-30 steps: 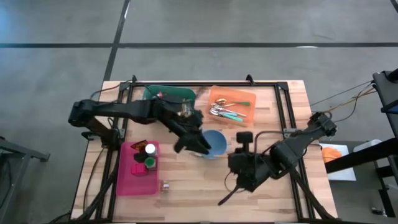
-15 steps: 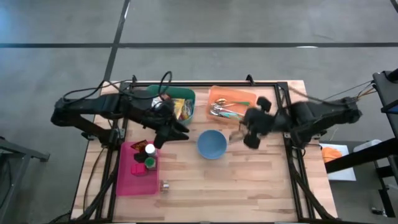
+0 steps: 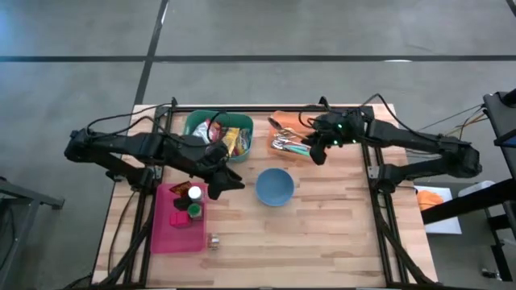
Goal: Pick & Place Food Item
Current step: Put the yellow spoon into the orange bin
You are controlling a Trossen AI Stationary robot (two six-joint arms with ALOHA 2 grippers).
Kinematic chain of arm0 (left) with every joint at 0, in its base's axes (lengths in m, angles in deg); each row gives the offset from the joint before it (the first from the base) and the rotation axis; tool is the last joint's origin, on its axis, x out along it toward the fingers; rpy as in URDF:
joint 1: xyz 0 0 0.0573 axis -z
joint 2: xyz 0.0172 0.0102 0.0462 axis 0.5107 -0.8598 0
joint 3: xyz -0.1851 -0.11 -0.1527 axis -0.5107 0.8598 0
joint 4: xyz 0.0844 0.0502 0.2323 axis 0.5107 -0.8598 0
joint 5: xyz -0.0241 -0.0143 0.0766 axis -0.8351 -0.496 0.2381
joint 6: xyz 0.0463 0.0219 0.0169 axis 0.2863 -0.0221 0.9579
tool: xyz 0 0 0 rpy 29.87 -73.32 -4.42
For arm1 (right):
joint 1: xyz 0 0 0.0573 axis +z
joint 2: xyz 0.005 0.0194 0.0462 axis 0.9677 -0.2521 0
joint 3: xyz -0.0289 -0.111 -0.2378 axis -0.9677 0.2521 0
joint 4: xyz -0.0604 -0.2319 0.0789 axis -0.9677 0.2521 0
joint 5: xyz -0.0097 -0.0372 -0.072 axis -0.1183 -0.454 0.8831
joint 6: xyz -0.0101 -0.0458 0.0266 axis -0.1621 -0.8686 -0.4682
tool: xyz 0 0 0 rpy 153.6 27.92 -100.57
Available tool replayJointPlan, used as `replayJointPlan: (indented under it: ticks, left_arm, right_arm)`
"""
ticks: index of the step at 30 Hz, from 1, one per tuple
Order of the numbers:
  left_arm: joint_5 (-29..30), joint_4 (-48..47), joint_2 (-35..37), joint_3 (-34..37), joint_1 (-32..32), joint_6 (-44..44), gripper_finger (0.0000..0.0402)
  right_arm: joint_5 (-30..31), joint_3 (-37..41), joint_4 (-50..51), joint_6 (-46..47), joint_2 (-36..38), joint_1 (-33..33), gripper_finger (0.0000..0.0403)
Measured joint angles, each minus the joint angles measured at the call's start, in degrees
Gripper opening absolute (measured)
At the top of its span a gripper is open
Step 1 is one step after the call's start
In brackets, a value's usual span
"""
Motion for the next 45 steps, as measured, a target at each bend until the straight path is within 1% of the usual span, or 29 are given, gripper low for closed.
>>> replayJointPlan:
  ticks: [2,7,11,14,20,23,28,35,42,45]
  left_arm:
    - [1.3,-0.1,0.0,0.4,0.7,-1.9,0.0198]
    - [3.1,-0.1,0.0,0.3,1.6,-2.3,0.0198]
    - [3.1,0.0,0.2,0.3,1.6,-0.1,0.0198]
    - [3.1,-0.3,0.3,0.3,1.6,3.0,0.0198]
    - [3.1,-0.7,0.4,0.3,1.6,6.8,0.0198]
    - [3.0,-0.6,0.4,0.2,1.6,7.0,0.0198]
    - [2.9,-0.4,0.4,0.2,1.5,6.9,0.0198]
    - [3.4,-0.4,0.4,0.2,1.5,6.7,0.0198]
    - [4.0,-0.3,0.4,0.2,1.4,6.8,0.0198]
    - [4.0,-0.4,0.4,0.2,1.2,6.8,0.0198]
  right_arm:
    - [-1.9,1.2,0.0,-1.2,-2.2,-2.9,0.0022]
    - [-2.3,2.3,0.0,-2.8,-8.0,-7.6,0.0022]
    - [-2.9,2.4,-0.3,-7.2,-13.2,-9.7,0.0022]
    - [-4.1,2.4,-0.5,-8.4,-17.5,-11.3,0.0022]
    - [-4.3,2.4,-1.3,-9.0,-24.5,-12.4,0.0022]
    - [-6.5,2.4,-1.5,-10.7,-26.5,-12.4,0.0022]
    - [-6.5,2.4,-1.5,-11.3,-28.0,-12.4,0.0024]
    - [-6.5,2.4,-0.9,-13.0,-28.3,-12.3,0.0073]
    - [-6.4,2.4,-0.7,-12.8,-28.2,-12.3,0.0112]
    - [-5.2,2.4,-0.6,-12.4,-28.2,-12.3,0.0136]
